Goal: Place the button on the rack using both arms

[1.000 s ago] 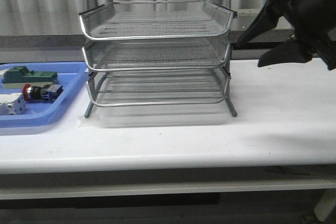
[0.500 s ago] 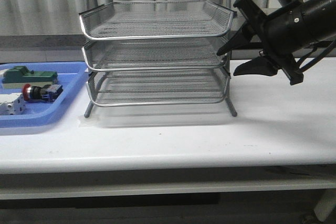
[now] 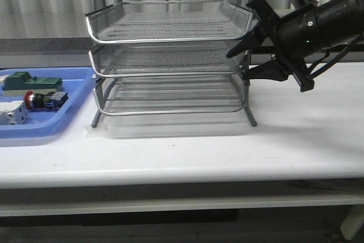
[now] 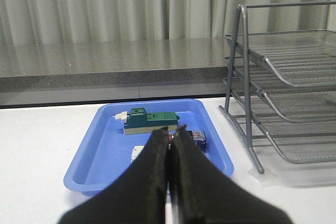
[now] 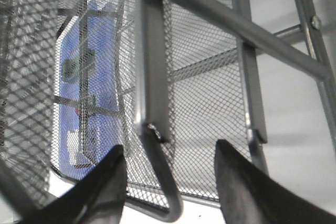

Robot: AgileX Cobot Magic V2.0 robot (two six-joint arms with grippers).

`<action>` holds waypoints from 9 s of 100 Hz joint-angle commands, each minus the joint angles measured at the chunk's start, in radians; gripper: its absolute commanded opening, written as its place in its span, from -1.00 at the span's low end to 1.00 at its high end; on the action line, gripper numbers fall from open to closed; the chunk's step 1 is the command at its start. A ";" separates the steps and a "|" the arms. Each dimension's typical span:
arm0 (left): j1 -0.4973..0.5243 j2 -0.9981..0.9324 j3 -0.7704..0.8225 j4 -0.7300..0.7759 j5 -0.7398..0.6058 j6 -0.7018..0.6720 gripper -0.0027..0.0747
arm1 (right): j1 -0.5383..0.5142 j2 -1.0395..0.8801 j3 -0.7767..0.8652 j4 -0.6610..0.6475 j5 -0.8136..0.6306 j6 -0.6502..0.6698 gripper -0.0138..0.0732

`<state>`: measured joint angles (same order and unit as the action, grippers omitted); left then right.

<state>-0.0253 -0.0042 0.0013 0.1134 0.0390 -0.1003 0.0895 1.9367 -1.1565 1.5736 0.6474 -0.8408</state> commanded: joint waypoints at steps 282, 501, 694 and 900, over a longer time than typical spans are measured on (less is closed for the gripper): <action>0.002 -0.035 0.046 -0.006 -0.076 -0.008 -0.98 | -0.004 -0.858 0.380 -0.838 0.109 0.325 0.52; 0.002 0.152 -0.261 -0.113 0.008 -0.008 -0.98 | -0.004 -1.373 0.380 -1.502 0.261 0.810 -0.84; 0.002 1.442 -1.279 -0.163 0.708 0.343 0.72 | -0.004 -1.373 0.380 -1.502 0.261 0.810 -0.84; -0.022 2.260 -1.978 -0.141 0.847 0.960 0.72 | -0.004 -1.373 0.380 -1.502 0.262 0.809 -0.84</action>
<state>-0.0344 2.3088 -1.9377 -0.0189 0.9279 0.8491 0.0914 0.5619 -0.7528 0.0710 0.9650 -0.0287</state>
